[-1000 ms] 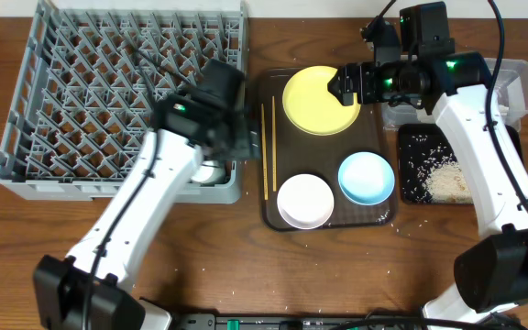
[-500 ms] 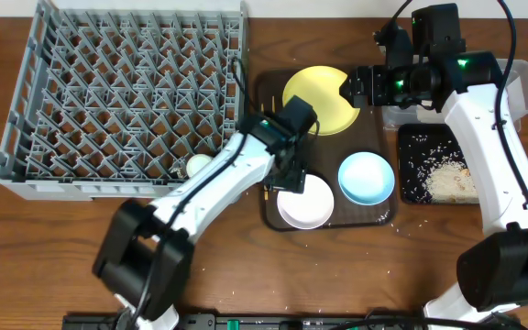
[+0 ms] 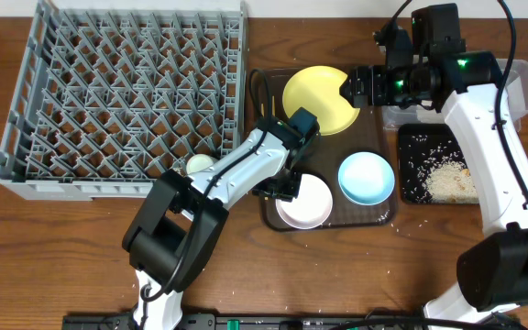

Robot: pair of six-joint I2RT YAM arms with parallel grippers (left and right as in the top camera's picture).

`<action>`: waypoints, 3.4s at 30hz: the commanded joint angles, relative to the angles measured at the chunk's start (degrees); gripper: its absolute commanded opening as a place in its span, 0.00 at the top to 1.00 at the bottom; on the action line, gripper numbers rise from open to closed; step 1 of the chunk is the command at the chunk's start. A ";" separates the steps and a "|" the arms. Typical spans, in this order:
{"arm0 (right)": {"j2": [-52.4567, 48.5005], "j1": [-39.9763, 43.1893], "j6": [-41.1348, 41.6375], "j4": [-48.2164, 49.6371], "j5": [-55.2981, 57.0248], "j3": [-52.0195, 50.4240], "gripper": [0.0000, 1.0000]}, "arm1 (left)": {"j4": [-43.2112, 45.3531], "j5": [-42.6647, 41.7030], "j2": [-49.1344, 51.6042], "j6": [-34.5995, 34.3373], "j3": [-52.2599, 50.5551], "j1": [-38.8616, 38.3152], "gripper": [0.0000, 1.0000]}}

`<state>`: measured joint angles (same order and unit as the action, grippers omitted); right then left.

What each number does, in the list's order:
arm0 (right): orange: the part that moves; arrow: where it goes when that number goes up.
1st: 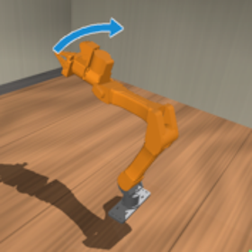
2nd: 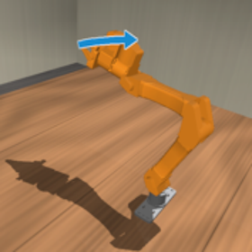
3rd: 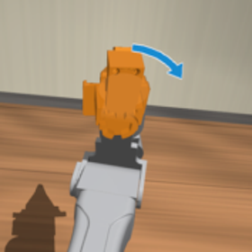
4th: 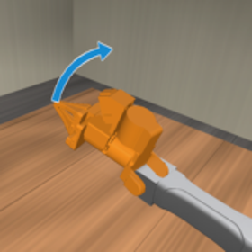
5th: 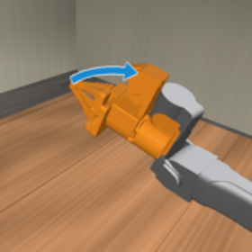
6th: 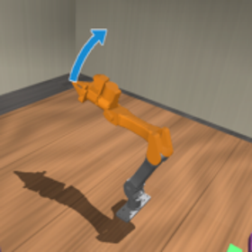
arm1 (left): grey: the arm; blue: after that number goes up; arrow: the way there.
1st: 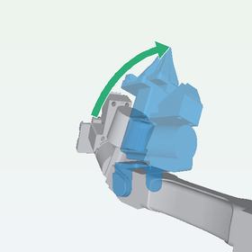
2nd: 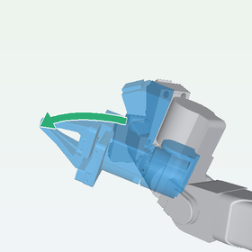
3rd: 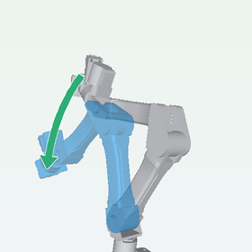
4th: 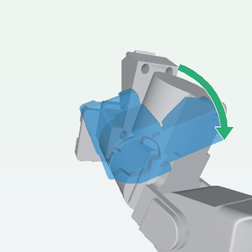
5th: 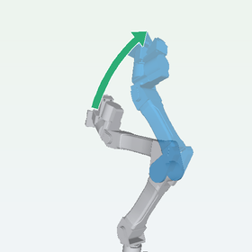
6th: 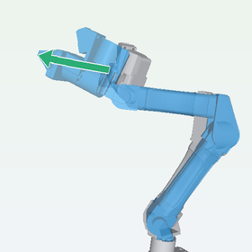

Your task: Sort waste into correct bins and load items into the dishwasher

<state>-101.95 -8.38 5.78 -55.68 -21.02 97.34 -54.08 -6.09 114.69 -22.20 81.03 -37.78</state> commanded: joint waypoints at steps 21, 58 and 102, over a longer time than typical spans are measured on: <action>0.46 0.07 -0.74 0.17 0.28 0.09 0.08 | 1.03 -2.10 2.51 0.09 -0.09 -0.76 0.92; 0.46 0.07 -0.72 0.13 0.24 0.09 0.01 | 10.05 36.81 -20.06 16.00 5.66 10.45 0.93; 0.46 0.07 -0.72 0.13 0.24 0.09 0.01 | 18.03 20.09 5.16 -47.36 4.63 2.03 0.60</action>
<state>-101.95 -8.38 5.56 -55.53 -20.95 97.34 -36.21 13.72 118.76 -68.69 85.91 -36.01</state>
